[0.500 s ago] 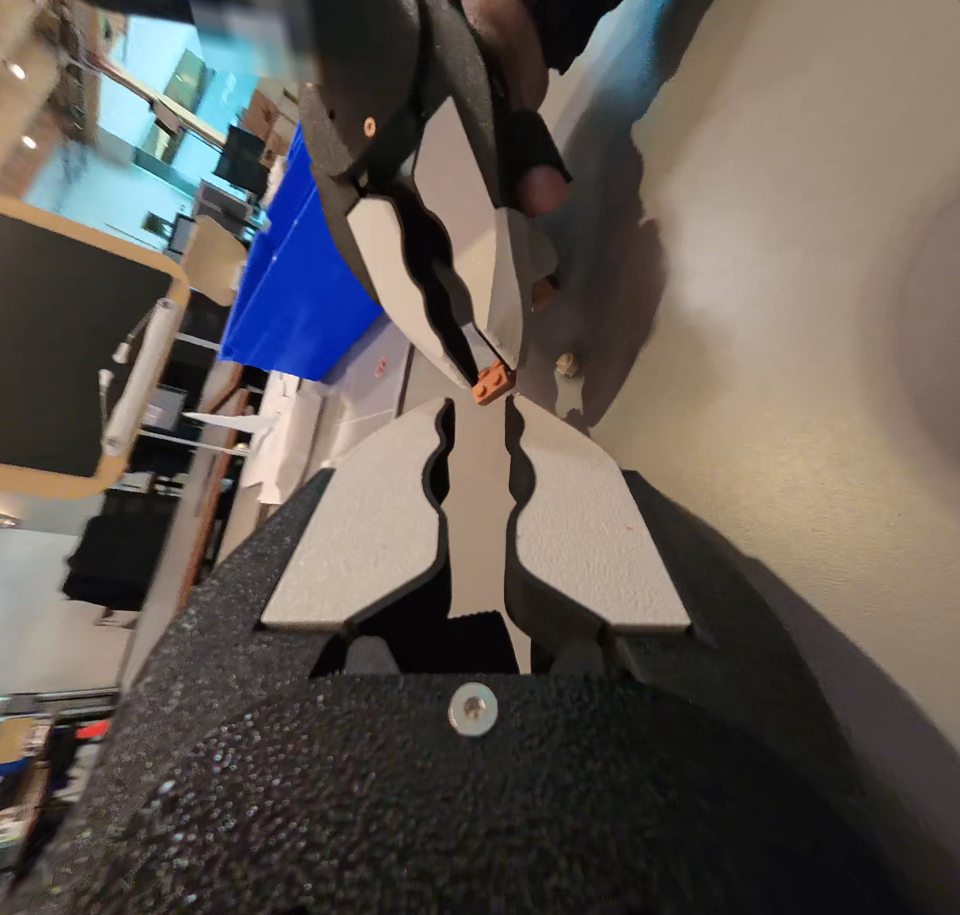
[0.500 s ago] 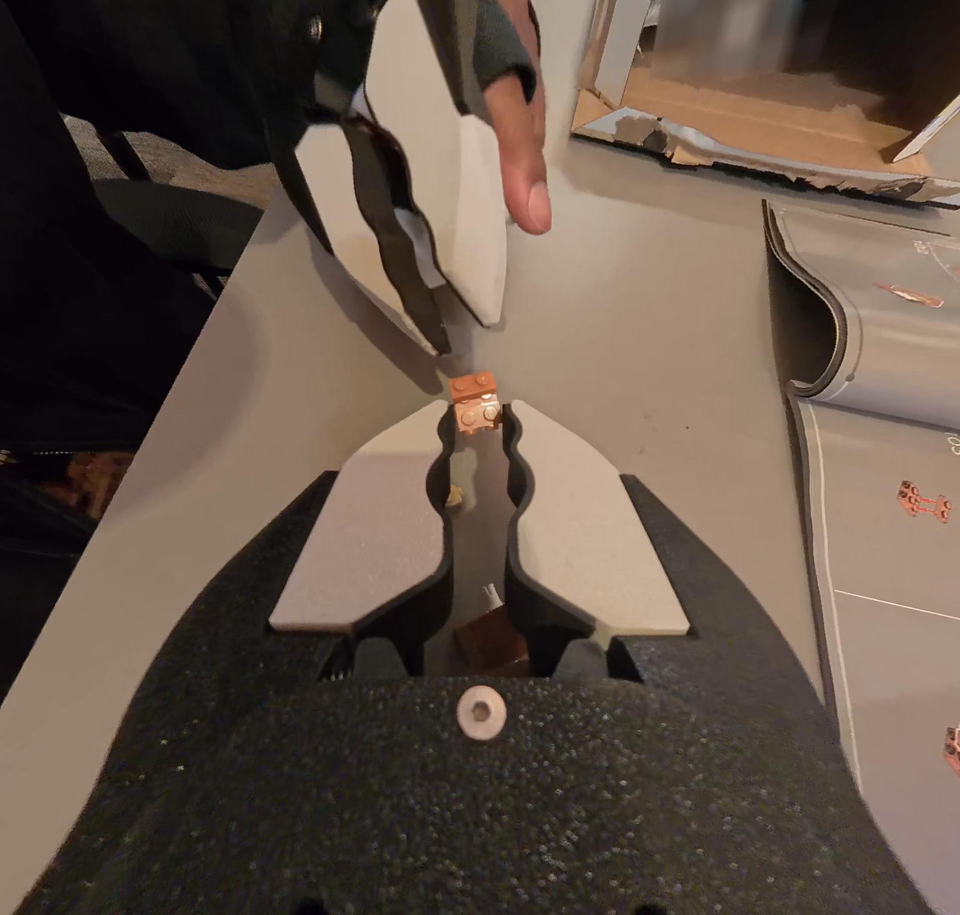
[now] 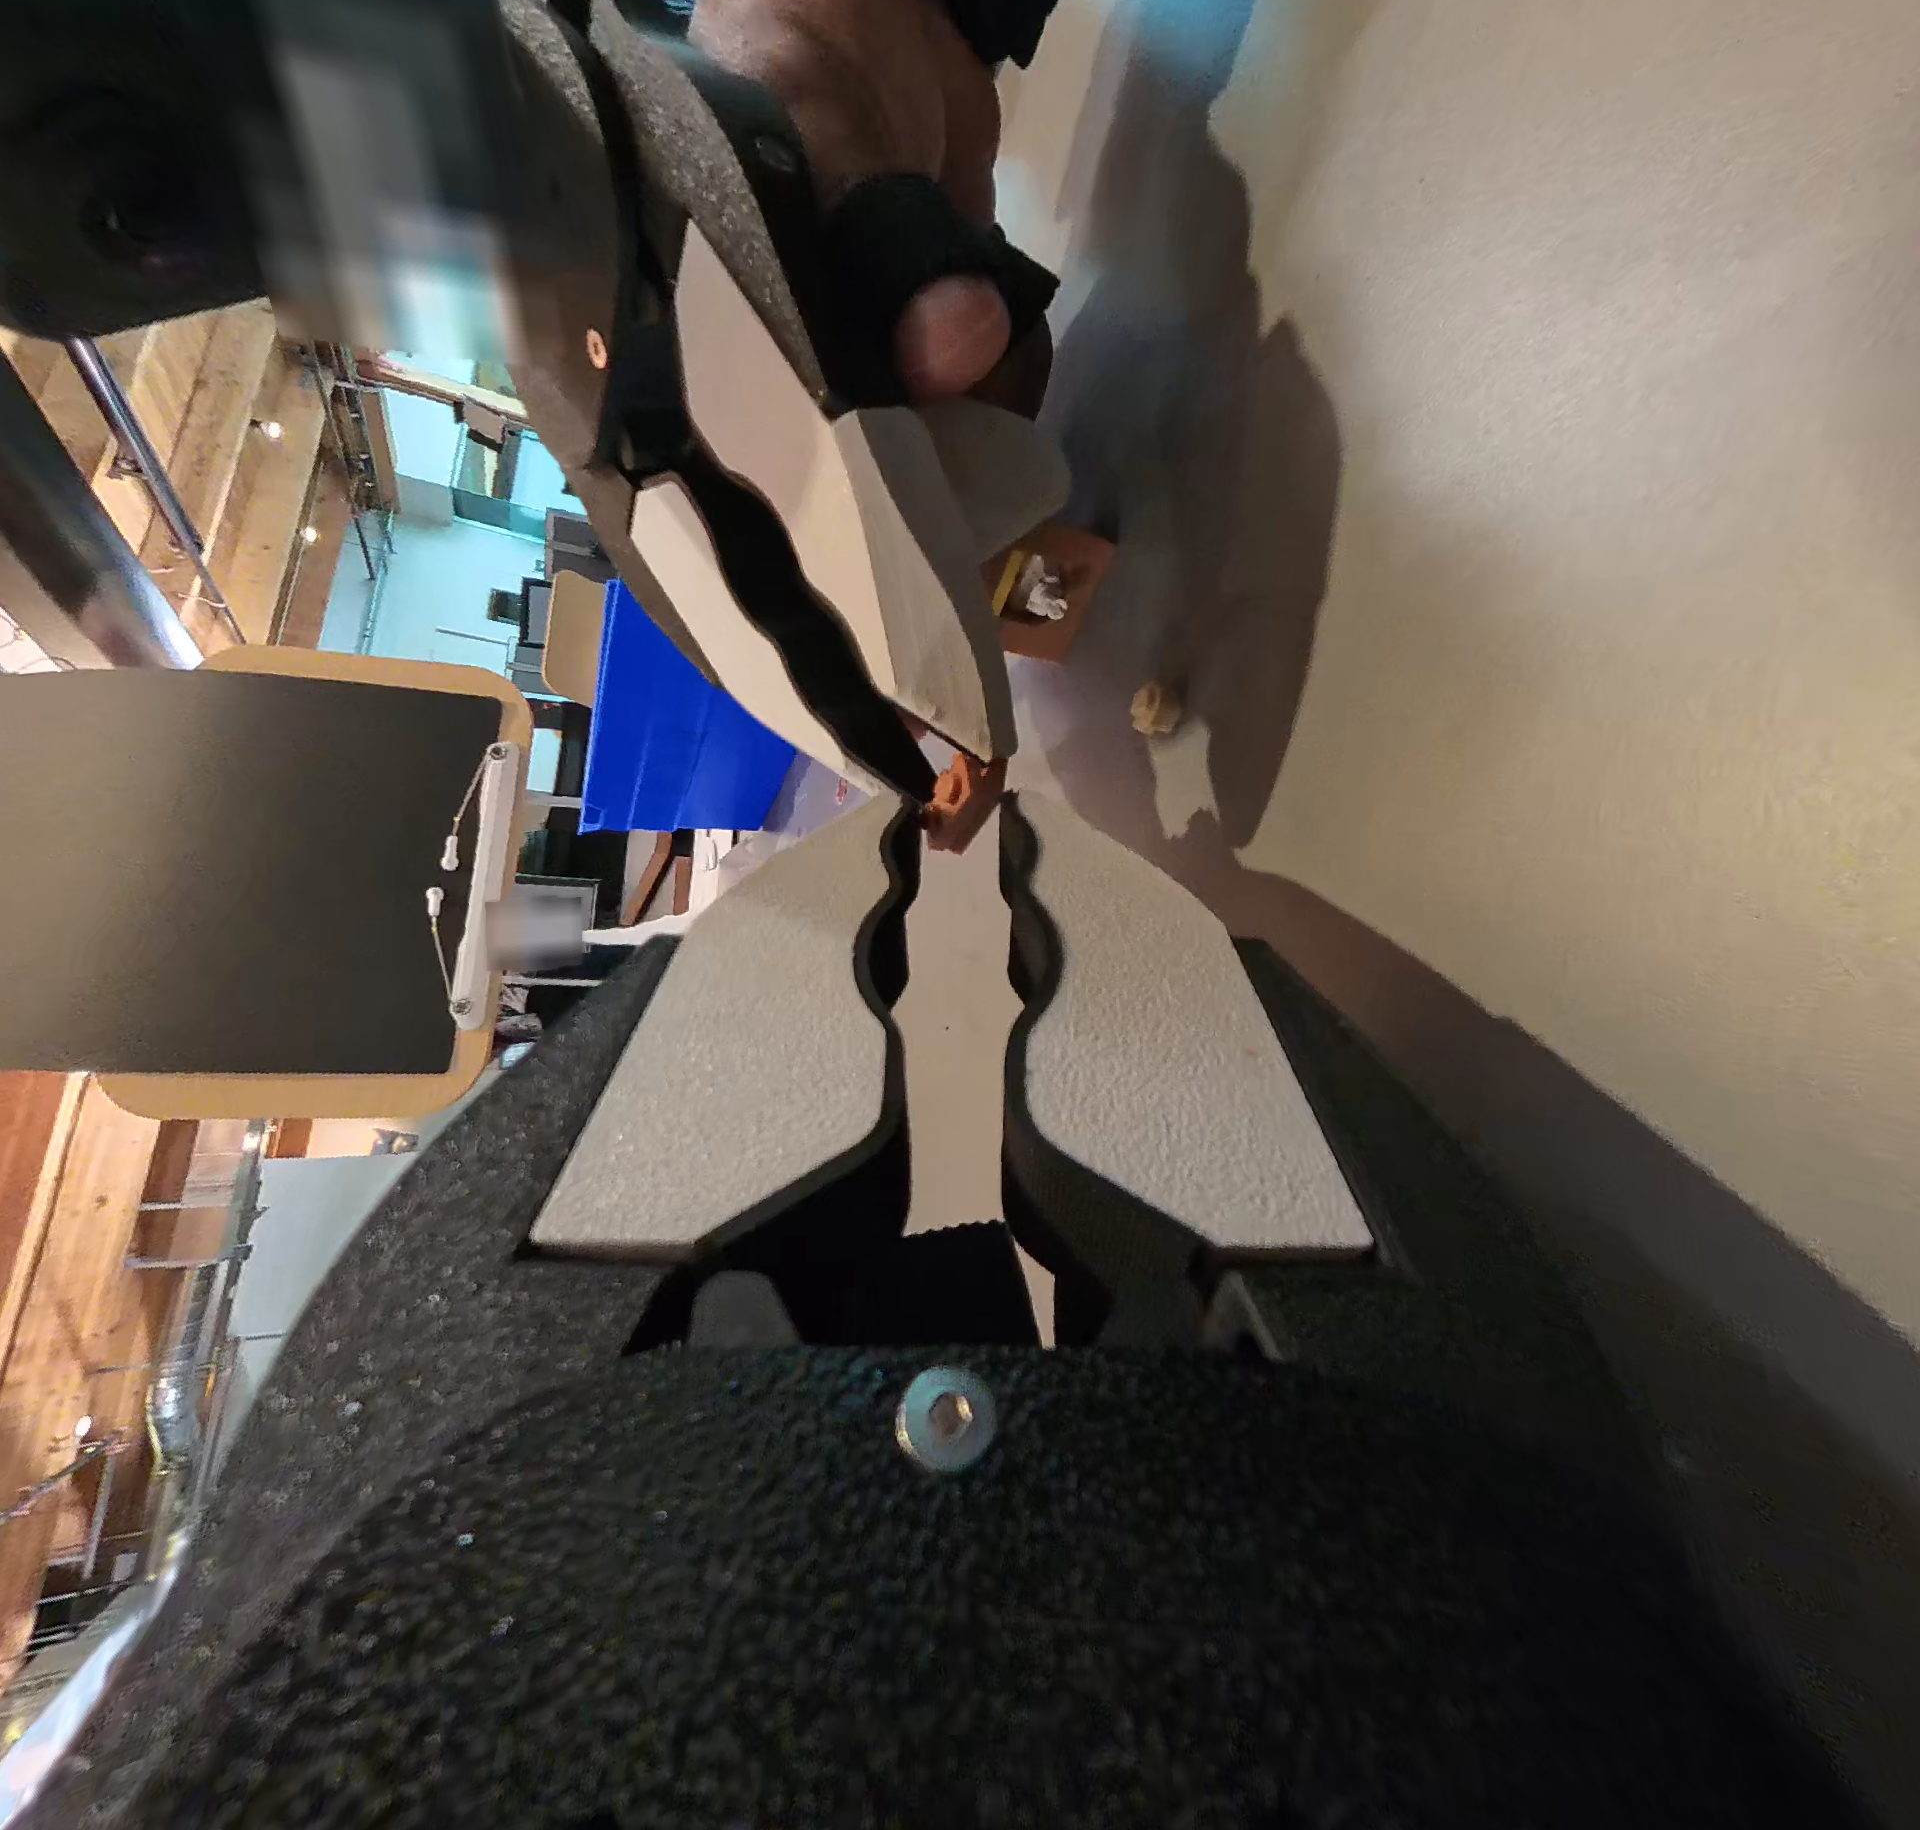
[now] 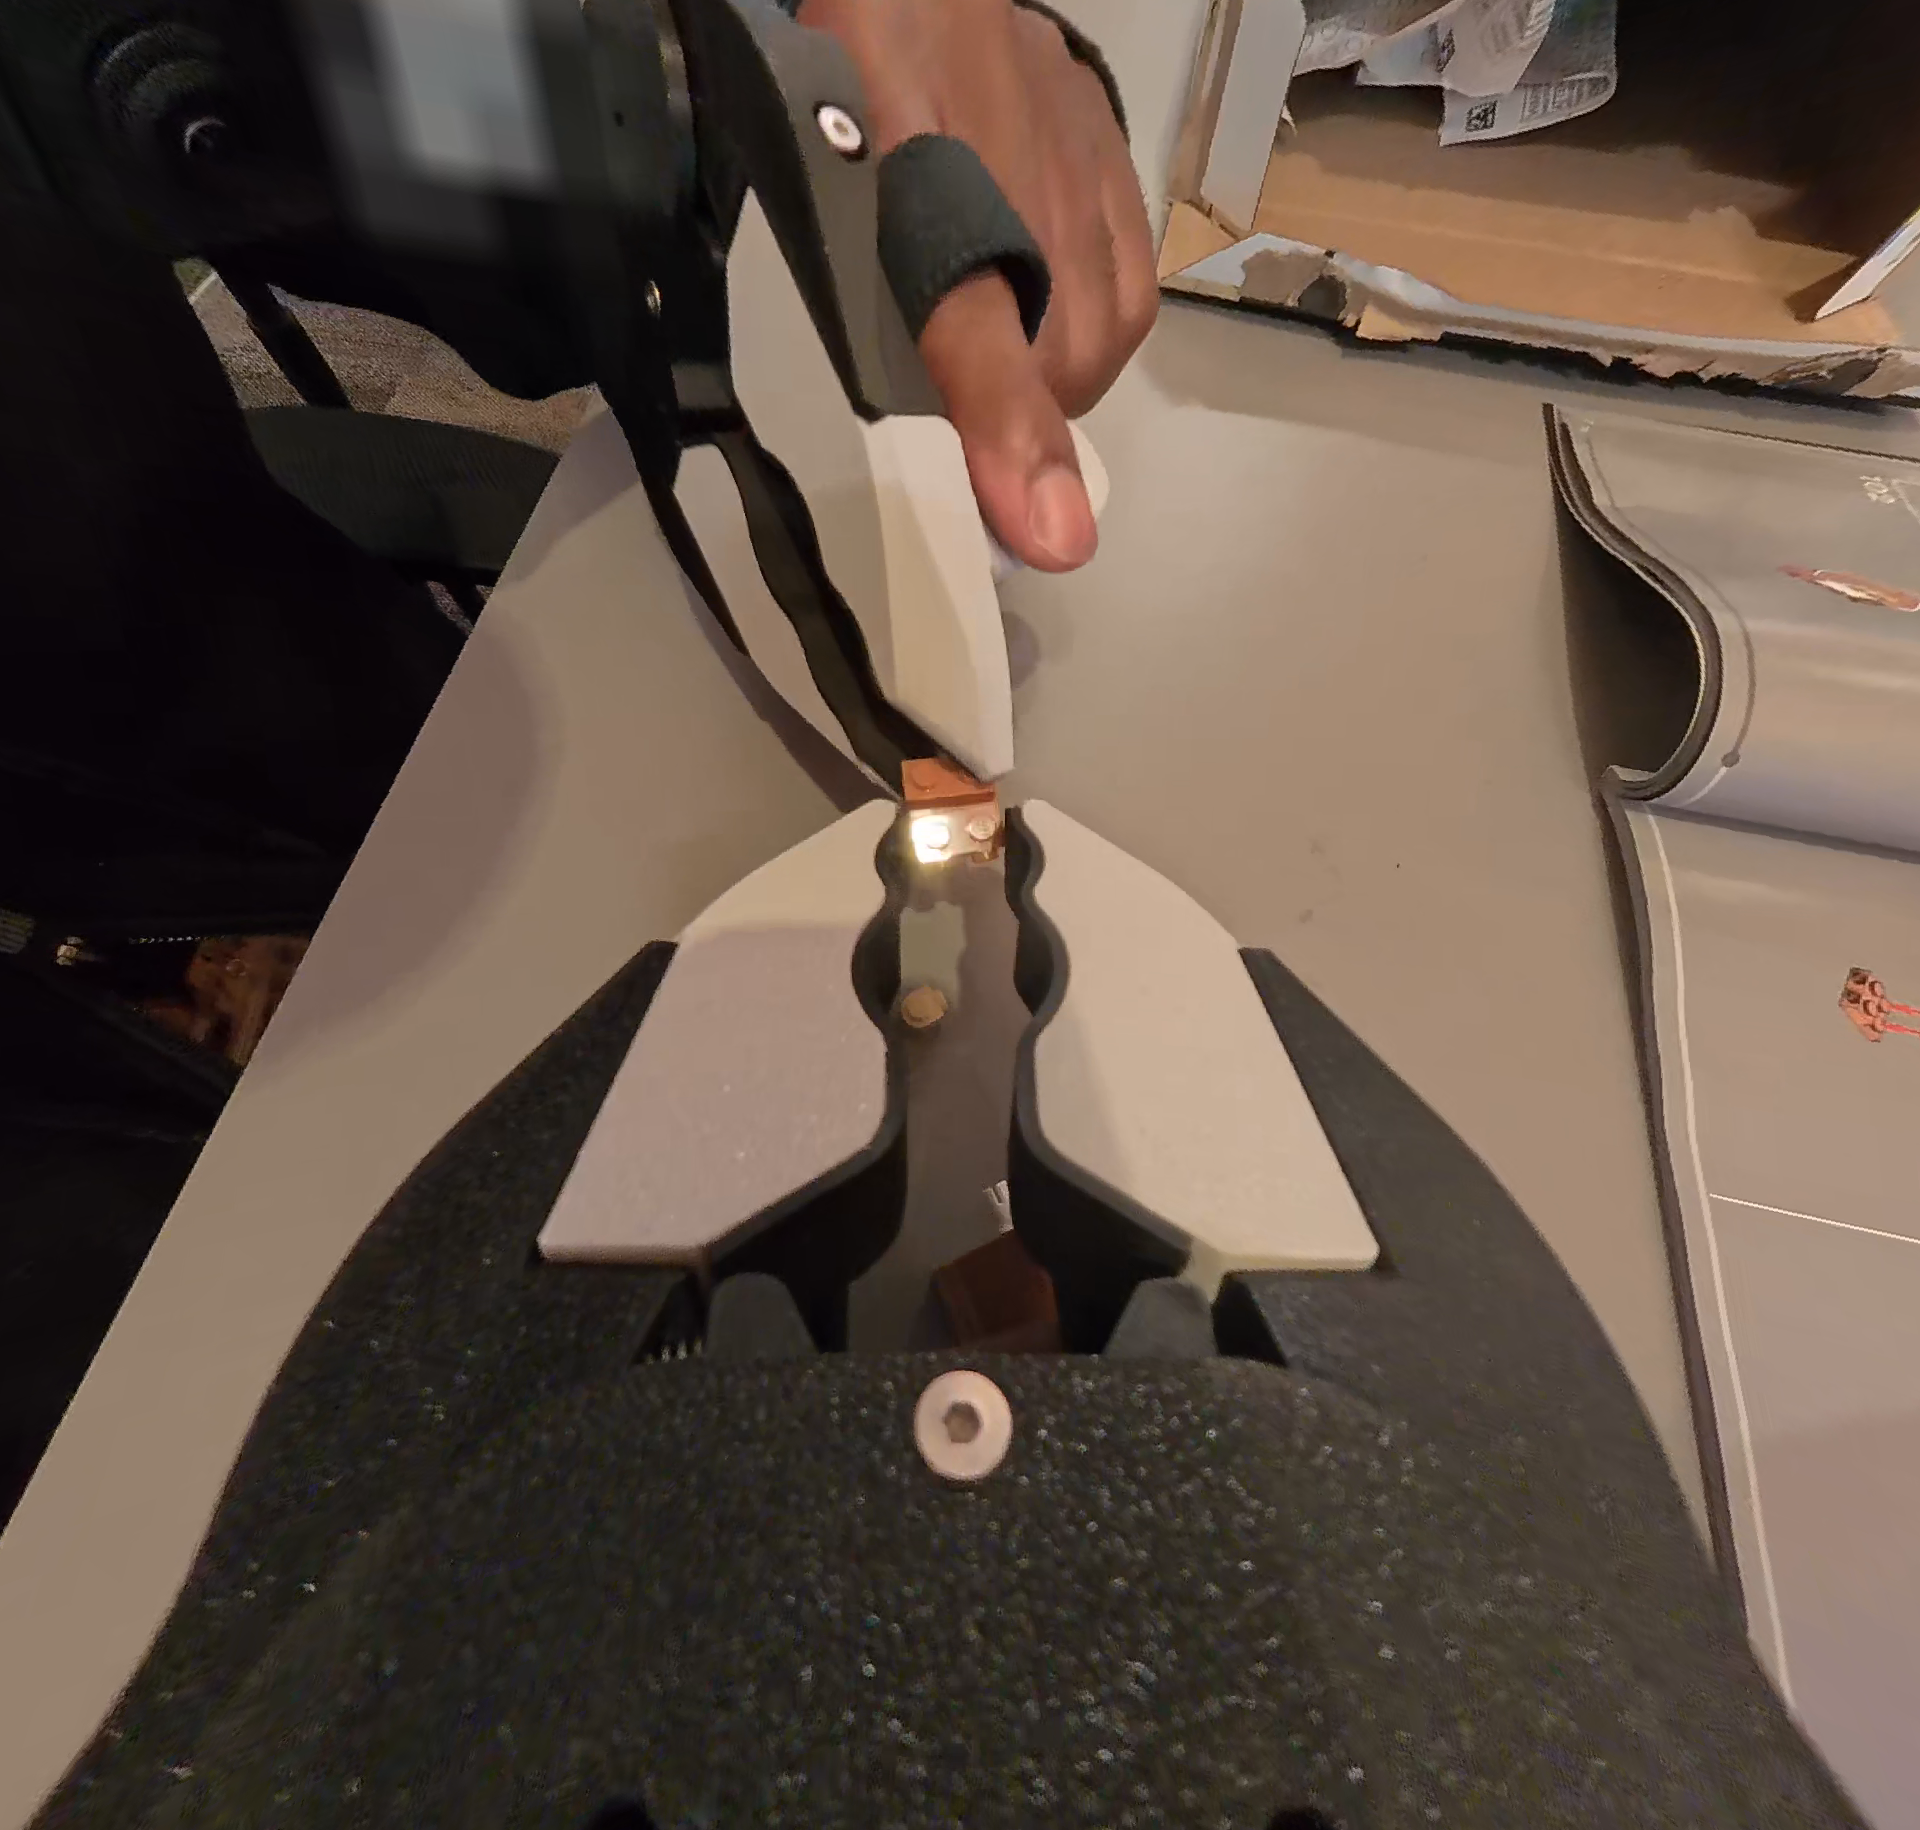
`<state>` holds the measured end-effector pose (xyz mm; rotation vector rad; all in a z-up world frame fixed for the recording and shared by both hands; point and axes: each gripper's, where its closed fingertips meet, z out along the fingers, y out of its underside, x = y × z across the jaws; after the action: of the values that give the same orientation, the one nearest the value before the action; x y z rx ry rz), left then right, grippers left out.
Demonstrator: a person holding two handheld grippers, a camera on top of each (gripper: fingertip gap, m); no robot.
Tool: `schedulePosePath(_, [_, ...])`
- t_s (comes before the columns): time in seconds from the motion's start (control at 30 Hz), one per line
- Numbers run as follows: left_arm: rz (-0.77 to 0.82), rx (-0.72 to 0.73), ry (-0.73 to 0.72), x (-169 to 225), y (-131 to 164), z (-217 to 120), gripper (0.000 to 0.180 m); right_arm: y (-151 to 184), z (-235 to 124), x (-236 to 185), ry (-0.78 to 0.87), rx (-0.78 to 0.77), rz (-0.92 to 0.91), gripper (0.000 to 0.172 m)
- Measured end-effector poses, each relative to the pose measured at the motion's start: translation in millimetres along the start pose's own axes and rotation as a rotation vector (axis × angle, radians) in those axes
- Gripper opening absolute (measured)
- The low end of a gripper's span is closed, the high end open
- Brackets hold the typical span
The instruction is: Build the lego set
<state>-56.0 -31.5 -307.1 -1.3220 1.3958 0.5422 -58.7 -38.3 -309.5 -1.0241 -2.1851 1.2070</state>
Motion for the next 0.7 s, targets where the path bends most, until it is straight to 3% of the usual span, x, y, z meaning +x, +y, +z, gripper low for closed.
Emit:
schedulePosePath(0.3, [0.123, -0.043, -0.02, -1, 2, 3, 0.012, -3, -1, 1, -0.003, 0.016, 0.038, 0.016])
schedulePosePath(0.33, [0.116, -0.052, -0.04, -4, 3, 3, 0.009, -4, -1, 0, -0.01, 0.02, 0.042, 0.009])
schedulePosePath(0.7, [-0.014, -0.031, -0.013, 3, 10, 10, 0.008, 6, 0, 5, 0.022, -0.032, 0.011, 0.012])
